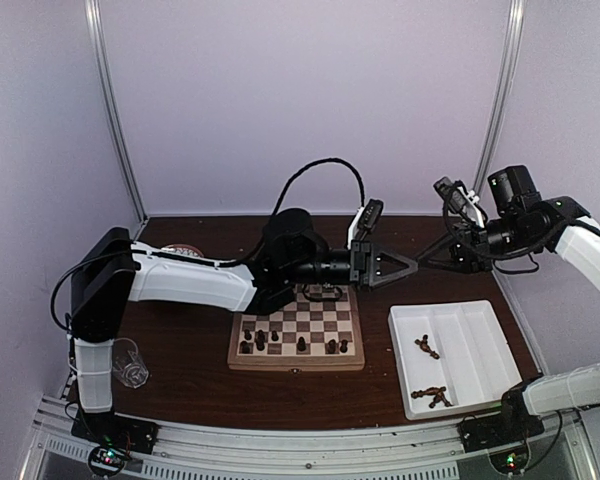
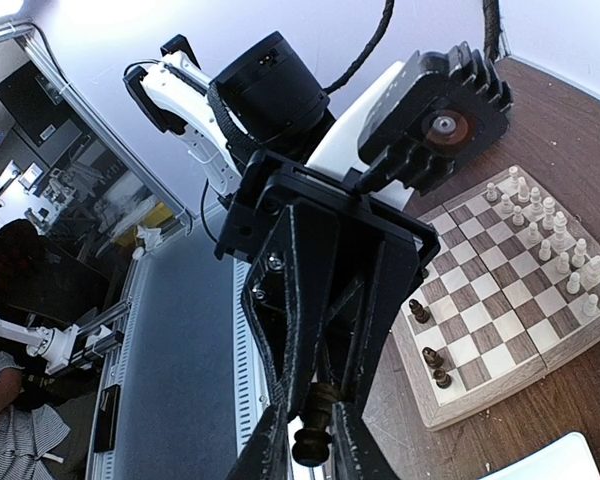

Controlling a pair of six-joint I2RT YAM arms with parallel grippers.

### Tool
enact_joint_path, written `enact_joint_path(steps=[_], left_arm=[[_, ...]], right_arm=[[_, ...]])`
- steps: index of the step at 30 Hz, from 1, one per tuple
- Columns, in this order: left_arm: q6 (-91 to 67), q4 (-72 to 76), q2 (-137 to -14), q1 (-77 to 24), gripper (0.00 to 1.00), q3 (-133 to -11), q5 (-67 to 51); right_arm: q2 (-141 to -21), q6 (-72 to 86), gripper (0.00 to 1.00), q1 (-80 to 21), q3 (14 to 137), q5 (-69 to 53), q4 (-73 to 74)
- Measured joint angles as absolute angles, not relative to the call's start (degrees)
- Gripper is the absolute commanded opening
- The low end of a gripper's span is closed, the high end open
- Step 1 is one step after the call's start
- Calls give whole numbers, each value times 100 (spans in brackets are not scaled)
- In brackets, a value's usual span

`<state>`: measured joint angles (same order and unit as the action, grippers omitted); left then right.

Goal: Set up the chess pieces on the board
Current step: Pass from the left arm to the right

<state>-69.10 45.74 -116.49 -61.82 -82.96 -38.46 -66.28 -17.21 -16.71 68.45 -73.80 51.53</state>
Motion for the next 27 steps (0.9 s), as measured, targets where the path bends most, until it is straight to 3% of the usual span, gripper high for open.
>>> enact_joint_path(steps=[5, 12, 14, 15, 17, 25, 27], left_arm=[[-6914, 4571, -11664, -6178, 7, -8315, -3874], [-6914, 4528, -11701, -6147, 9, -8381, -3927], [-6914, 4530, -11710, -6143, 9, -8381, -3922], [-6914, 4530, -11712, -6143, 8, -8381, -3922], [-6914, 4536, -11714, -6143, 8, -8381, -3916], [-6936, 4676, -11716, -6121, 7, -8324, -3739], [-6938, 4698, -11716, -6114, 8, -8302, -3726]], right_arm=[[-6626, -1643, 4, -1664, 6845, -7367, 5113], [-6619, -1627, 0, -1656, 6849, -7299, 5052], [-6619, -1627, 5, -1656, 6853, -7260, 5052], [-6619, -1625, 18, -1658, 6853, -7251, 5052], [-6619, -1616, 28, -1658, 6853, -7238, 5052], [-6615, -1629, 24, -1691, 6849, -7192, 5057], [-6615, -1627, 18, -1691, 6834, -7168, 5054]])
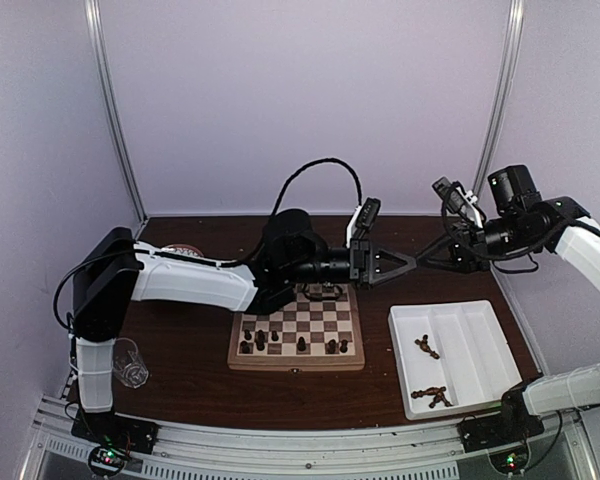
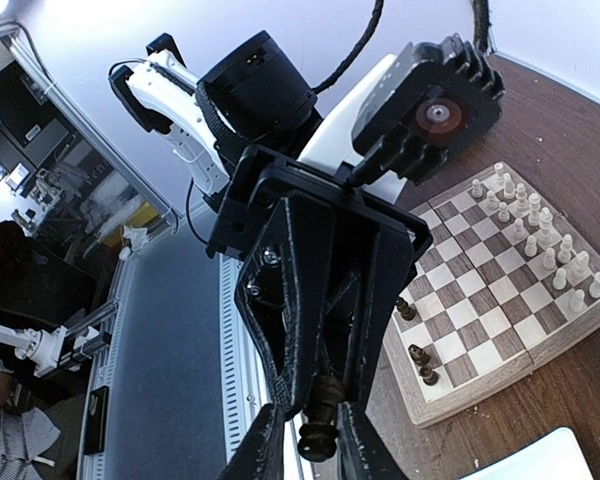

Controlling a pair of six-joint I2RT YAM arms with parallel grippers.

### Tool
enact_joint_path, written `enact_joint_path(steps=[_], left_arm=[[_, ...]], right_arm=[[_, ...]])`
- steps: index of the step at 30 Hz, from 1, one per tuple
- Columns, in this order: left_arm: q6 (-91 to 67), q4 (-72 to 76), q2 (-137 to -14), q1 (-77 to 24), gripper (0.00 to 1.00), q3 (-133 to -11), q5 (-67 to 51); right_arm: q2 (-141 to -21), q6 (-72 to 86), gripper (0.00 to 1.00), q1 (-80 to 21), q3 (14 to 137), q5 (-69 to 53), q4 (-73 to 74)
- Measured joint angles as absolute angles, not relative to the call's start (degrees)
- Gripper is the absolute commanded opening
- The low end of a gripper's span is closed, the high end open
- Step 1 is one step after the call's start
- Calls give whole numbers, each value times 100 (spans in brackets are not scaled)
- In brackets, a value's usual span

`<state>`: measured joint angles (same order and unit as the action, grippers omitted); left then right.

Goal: Set up the chess pieces on the board
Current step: Pass from the left arm to the right

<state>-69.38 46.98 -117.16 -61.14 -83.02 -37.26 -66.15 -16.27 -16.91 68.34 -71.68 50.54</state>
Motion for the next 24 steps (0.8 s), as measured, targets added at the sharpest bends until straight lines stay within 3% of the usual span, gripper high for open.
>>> enact_joint_path(steps=[5, 7, 11, 12, 16, 24], left_arm=[[-6952, 4768, -11716, -6117, 8, -8274, -3728], [-6960, 4788, -11716, -6114, 13, -8259, -3719], [-6956, 4818, -11716, -6114, 40, -8226, -3673], [-6954, 4823, -11708, -6112, 56, -8187, -3653], [-6792, 4589, -11518, -6016, 97, -7730, -3551], [-5371, 1780, -9642, -5459, 98, -6523, -2613]], right_arm=[[-6615, -1621, 8, -1691, 6829, -7098, 5030], [-6615, -1610, 6, -1691, 6829, -7083, 5024], [-6622, -1612, 4, -1702, 6829, -7011, 5009], [-6628, -1638, 4, -1704, 6838, -6963, 5041], [-6840, -2018, 3, -1887, 7264, -6346, 5505], [-7511, -2613, 3, -3183, 7841, -4584, 5975]])
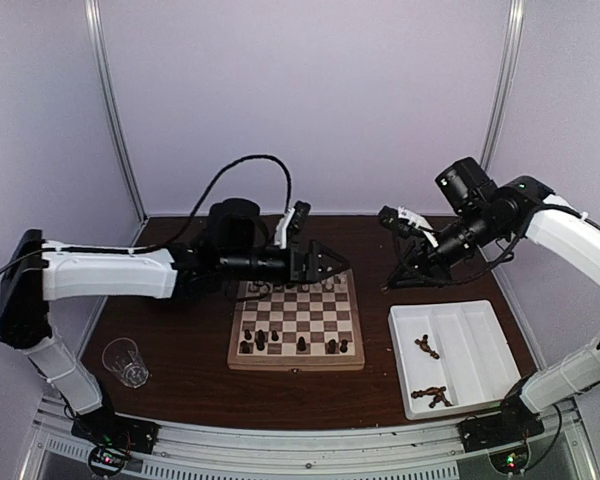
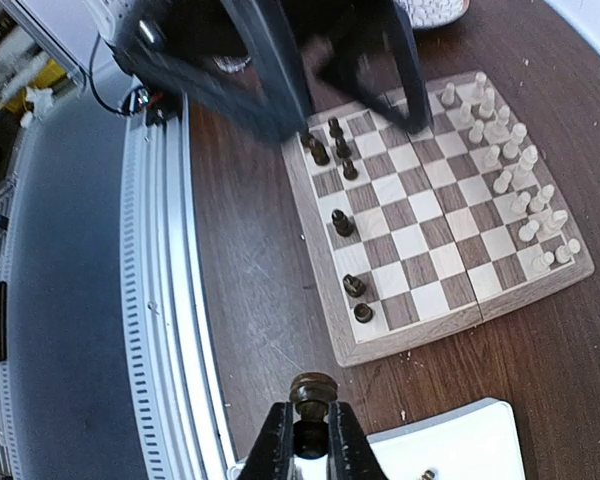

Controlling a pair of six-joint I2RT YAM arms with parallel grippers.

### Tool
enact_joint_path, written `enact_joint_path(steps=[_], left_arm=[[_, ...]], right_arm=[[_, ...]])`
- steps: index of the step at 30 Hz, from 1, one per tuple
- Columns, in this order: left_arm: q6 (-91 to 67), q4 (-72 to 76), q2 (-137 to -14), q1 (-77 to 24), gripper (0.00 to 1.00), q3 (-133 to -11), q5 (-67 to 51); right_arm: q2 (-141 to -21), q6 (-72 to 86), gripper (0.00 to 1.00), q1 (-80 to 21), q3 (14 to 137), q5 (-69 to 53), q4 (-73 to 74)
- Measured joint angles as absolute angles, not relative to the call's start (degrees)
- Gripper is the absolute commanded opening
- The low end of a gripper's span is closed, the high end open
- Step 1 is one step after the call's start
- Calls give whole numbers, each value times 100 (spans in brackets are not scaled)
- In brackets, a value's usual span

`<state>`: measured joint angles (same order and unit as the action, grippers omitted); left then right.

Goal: Set up the chess pieces on the board
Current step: Pass from the left arm to the right, then place the pawn at a7.

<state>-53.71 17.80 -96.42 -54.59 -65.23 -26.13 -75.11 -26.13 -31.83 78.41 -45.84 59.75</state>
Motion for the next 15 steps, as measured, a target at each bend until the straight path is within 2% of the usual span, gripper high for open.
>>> enact_joint_path(steps=[5, 9, 15], left_arm=[[-3885, -663, -7975, -5411, 98, -6729, -615], [-3273, -1916, -7070, -5271, 98, -6757, 711], [-3122, -2768, -6545, -5083, 98, -6215, 1474]], right_arm=[[-8434, -2847, 3, -3715, 8211, -3592, 6202], [-9260, -3000, 2, -4045, 8652, -2860, 6370], [-10232, -3107, 1, -4554, 9105, -2040, 6475]])
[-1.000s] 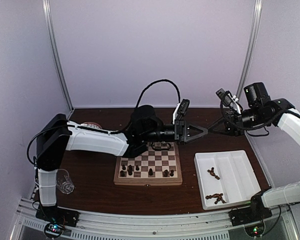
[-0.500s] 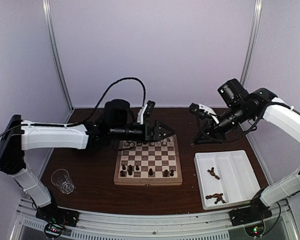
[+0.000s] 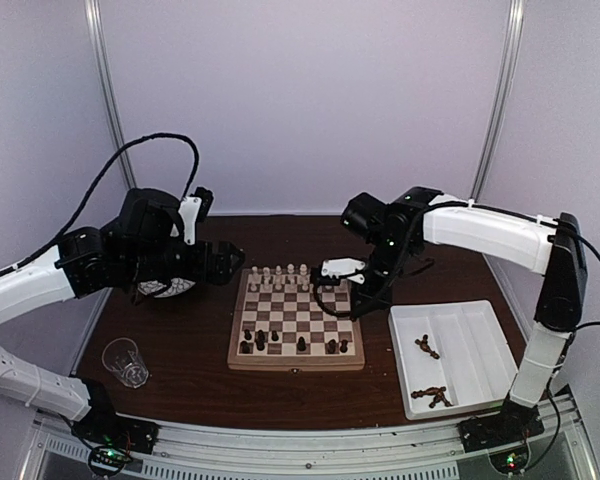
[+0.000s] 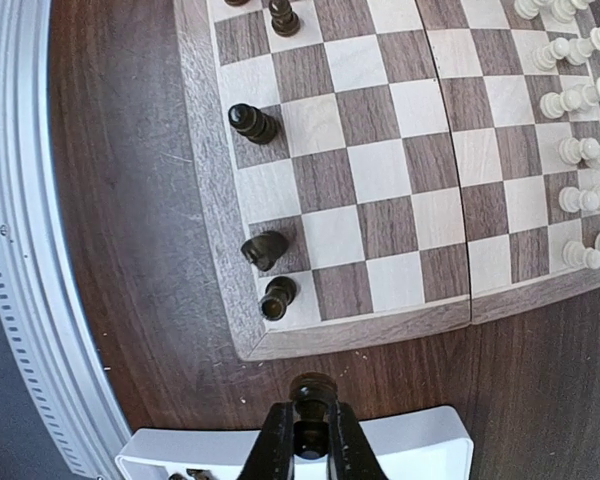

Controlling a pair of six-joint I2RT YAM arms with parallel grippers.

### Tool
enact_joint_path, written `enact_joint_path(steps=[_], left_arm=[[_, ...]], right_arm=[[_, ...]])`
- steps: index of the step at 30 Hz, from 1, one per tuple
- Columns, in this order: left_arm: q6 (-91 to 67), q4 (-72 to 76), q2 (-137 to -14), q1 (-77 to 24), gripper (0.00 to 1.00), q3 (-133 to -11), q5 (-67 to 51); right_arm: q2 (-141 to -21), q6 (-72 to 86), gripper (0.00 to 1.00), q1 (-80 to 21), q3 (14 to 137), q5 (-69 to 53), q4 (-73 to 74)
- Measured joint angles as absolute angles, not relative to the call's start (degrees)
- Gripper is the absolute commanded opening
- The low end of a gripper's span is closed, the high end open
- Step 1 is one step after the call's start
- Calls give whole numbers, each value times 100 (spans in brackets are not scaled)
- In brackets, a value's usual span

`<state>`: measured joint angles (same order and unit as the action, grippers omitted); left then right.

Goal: Set up the chess pieces on the board
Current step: Place the pawn at a7.

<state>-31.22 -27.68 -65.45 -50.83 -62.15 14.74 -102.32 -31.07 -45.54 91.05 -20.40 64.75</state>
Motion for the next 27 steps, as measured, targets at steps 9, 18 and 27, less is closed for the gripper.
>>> enact_joint_path(steps=[9, 18, 27], left_arm=[[-3140, -3148, -6445, -5083, 97, -5999, 1584], [-3223, -3144, -6309, -5083, 98, -5913, 1581], [-3382, -3135, -6292, -5083, 98, -5712, 1500]], right_arm=[[-11100, -3159, 0, -4890, 9533, -1479, 6595], [-11496, -3157, 0, -4925, 9557, -1400, 6595], [-11719, -3133, 2, -4925, 9690, -1387, 6576]])
